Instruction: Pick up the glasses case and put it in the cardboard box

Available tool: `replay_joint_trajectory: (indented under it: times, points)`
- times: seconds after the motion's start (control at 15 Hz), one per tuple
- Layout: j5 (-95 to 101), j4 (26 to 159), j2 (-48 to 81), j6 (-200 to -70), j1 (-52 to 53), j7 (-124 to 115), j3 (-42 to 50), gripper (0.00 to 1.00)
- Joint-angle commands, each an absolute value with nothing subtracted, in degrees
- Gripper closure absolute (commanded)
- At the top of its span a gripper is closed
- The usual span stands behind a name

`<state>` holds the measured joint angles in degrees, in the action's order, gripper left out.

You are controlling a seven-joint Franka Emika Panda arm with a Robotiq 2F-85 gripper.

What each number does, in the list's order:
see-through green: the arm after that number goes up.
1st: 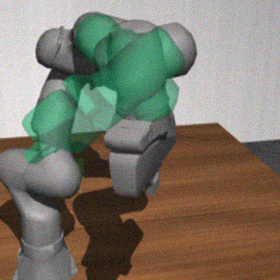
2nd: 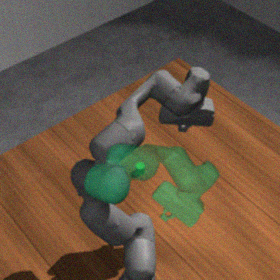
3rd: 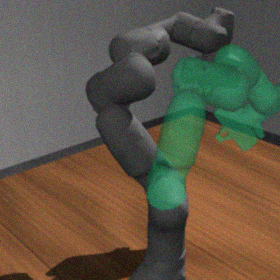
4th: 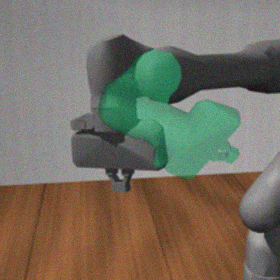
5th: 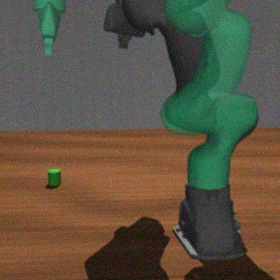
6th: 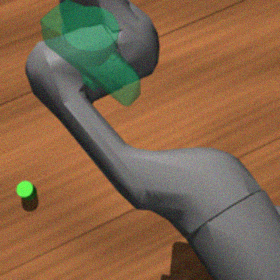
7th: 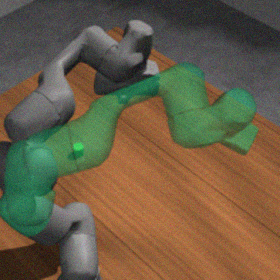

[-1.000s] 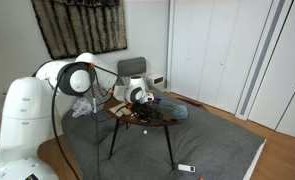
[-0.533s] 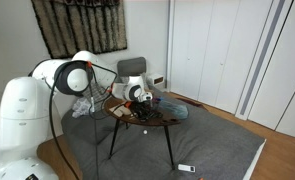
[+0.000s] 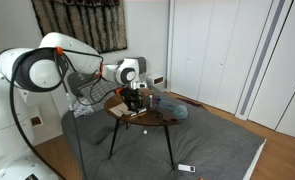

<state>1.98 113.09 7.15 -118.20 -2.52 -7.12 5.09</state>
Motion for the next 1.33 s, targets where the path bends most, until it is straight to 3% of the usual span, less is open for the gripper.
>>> replay_joint_trajectory:
  times: [0.0, 0.4, 1.27]
  points:
    - [-2.6, 115.1, -1.57, -114.14, -1.65, -3.59, 2.58, 0.54]
    - [-5.68, 105.6, 2.4, -115.43, 1.61, -5.09, -1.15, 0.54]
    - [-6.62, 73.4, 32.41, -119.13, 4.51, -17.02, -1.73, 0.54]
